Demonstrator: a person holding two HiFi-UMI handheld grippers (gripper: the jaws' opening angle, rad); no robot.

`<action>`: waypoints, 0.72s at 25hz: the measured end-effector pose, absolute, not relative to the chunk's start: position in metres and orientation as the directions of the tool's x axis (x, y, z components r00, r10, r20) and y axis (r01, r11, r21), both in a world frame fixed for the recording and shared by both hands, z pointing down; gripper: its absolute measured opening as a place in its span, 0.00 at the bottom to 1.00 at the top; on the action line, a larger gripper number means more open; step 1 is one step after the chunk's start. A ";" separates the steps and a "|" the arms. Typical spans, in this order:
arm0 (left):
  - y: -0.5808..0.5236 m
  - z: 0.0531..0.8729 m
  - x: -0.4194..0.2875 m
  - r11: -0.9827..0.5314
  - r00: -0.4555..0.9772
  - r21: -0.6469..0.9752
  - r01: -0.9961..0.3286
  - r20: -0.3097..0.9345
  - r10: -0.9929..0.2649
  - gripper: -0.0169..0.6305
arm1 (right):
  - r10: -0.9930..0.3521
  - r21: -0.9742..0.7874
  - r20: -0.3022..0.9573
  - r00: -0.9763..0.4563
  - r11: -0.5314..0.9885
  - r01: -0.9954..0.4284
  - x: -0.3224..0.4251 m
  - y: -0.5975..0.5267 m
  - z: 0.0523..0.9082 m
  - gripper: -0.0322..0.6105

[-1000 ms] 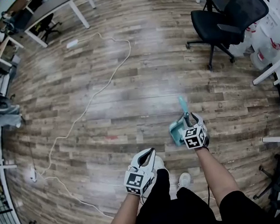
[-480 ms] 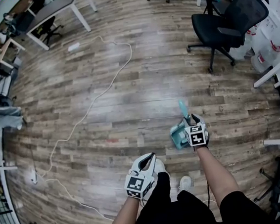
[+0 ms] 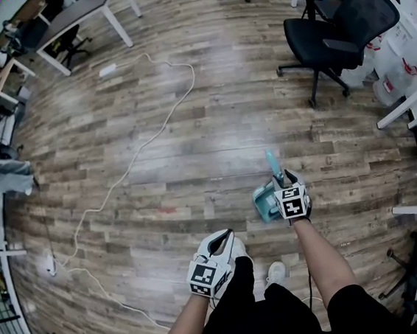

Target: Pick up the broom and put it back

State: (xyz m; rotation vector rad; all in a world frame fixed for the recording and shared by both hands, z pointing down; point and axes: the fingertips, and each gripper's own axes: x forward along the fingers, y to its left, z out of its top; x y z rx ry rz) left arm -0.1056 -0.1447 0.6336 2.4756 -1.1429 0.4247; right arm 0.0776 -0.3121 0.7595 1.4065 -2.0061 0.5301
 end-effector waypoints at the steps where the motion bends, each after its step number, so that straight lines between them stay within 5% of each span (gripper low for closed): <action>1: -0.143 0.635 -0.105 -0.598 0.625 0.215 -0.772 0.425 -0.655 0.05 | -0.688 0.019 0.686 -0.236 0.341 -0.940 0.080 -0.314 0.759 0.34; 8: -0.145 0.633 -0.106 -0.603 0.631 0.217 -0.768 0.421 -0.652 0.05 | -0.688 -0.091 0.659 -0.305 0.329 -0.940 0.077 -0.325 0.753 0.32; 10: -0.147 0.633 -0.107 -0.602 0.630 0.218 -0.768 0.422 -0.652 0.05 | -0.688 -0.094 0.649 -0.323 0.349 -0.932 0.073 -0.326 0.750 0.22; 18: -0.148 0.638 -0.108 -0.601 0.633 0.225 -0.767 0.427 -0.646 0.05 | -0.689 -0.111 0.679 -0.252 0.243 -0.964 0.079 -0.338 0.747 0.21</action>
